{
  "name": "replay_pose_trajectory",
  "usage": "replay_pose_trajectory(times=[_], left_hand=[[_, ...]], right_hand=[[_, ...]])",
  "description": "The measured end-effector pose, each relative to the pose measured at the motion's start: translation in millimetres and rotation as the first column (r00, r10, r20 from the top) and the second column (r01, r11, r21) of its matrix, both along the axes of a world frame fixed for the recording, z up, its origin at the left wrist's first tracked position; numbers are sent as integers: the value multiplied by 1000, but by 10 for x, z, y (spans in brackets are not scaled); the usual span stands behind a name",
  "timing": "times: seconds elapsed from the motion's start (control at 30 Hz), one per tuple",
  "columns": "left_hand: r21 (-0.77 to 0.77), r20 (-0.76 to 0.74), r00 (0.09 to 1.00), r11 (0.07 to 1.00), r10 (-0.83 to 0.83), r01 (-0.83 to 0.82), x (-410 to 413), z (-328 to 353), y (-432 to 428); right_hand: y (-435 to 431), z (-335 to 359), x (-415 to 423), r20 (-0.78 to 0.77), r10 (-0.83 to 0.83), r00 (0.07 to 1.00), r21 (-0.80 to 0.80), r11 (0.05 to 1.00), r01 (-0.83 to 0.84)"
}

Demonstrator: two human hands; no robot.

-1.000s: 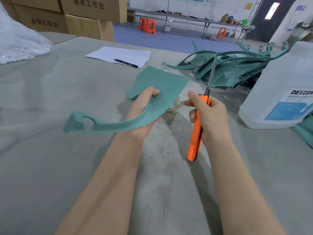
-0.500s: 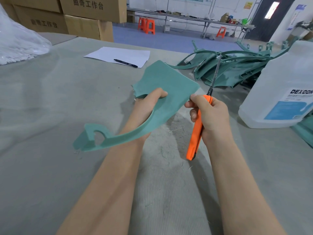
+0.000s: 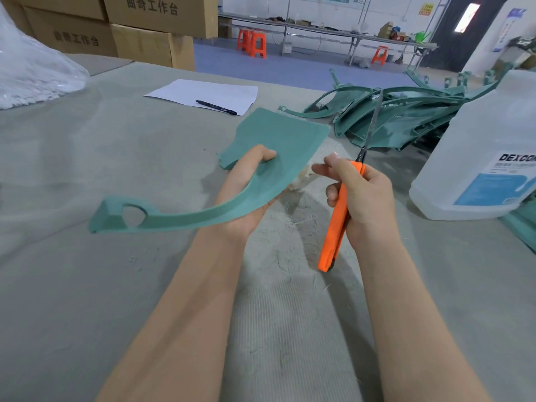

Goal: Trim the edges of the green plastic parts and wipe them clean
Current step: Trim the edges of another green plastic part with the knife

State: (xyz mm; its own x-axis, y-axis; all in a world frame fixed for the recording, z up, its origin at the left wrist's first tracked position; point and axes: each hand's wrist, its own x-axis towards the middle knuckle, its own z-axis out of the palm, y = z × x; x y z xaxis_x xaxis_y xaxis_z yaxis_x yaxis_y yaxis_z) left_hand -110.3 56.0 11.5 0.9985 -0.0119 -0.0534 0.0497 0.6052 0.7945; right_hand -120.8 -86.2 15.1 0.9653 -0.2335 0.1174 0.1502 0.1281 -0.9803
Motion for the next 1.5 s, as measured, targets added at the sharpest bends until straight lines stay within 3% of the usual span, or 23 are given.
replay_pose_trajectory(times=[0.1,0.2,0.43,0.9,0.97,1.17,1.3,1.5], left_hand=[[184,-2,998,981,58,-57,6,1,-55],[259,-16,999,965,49,-43,12,8,-72],[138,14,996,987,-84,81,-28,-8,-44],[116,-22,989,982,-148,150,0,-27,-9],[78,-35,986,983,-161,163,-3,-18,-1],[-281,-167,974,954,-155,103,19,64,83],[-331,-168,983,943,-75,16,13,52,80],[-334,-168,983,942,-73,12,4,49,63]], right_hand=[[14,1,-1,-1,47,999,-9,999,-47],[2,8,-4,-8,19,1000,-33,999,-19],[-27,56,-36,18,79,997,-85,993,-77],[-95,67,-50,39,146,989,-170,976,-137],[-92,65,-50,47,146,988,-179,974,-136],[-103,65,-24,49,43,998,-116,993,-37],[-142,18,10,-16,-63,998,-115,991,61],[-96,-17,34,-68,14,998,-220,975,-28]])
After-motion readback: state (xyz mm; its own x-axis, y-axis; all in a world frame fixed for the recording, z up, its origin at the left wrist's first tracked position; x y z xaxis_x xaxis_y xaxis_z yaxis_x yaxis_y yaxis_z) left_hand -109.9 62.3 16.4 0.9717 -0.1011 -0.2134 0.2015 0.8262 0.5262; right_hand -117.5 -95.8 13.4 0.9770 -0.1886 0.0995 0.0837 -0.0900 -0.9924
